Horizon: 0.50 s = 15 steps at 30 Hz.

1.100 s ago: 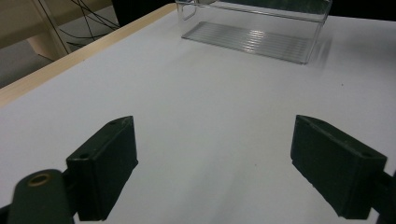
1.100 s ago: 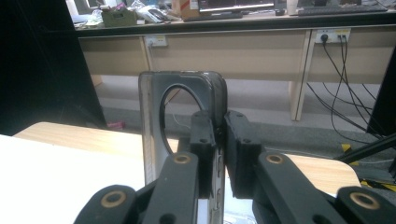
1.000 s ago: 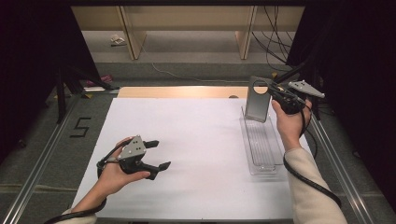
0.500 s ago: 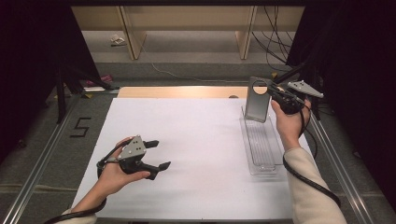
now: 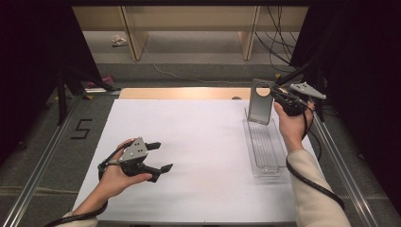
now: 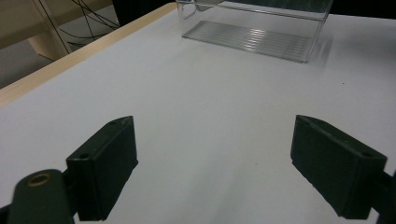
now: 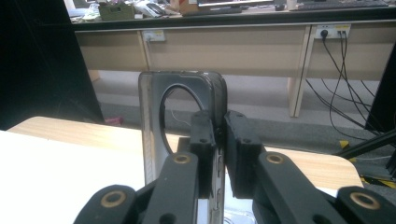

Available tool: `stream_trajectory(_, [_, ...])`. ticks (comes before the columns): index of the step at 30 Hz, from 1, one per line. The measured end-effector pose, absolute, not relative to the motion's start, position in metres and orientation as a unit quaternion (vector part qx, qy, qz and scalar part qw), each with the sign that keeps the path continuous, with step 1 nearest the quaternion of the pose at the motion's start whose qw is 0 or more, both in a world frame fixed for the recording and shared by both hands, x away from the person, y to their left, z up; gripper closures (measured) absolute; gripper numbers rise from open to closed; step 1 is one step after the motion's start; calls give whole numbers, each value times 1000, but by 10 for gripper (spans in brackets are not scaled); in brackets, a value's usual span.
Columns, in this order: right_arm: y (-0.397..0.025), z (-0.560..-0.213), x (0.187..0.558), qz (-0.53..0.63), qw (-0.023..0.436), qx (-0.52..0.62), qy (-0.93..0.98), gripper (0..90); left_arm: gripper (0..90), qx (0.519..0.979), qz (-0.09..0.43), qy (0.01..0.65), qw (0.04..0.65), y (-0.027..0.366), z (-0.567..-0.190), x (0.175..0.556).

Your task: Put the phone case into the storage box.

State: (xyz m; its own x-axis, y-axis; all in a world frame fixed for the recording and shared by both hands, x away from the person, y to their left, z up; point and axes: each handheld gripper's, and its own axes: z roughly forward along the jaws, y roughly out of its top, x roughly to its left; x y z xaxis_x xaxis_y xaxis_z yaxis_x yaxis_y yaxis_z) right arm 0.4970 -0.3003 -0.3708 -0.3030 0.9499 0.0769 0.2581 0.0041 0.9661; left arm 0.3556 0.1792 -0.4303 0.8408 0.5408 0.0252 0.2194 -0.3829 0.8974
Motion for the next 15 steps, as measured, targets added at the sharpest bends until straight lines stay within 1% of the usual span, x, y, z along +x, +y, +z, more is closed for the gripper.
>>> stream_trajectory(15, [-300,-376,499,507,338,487,626,828,140,816,159,233,505,179,-430,356])
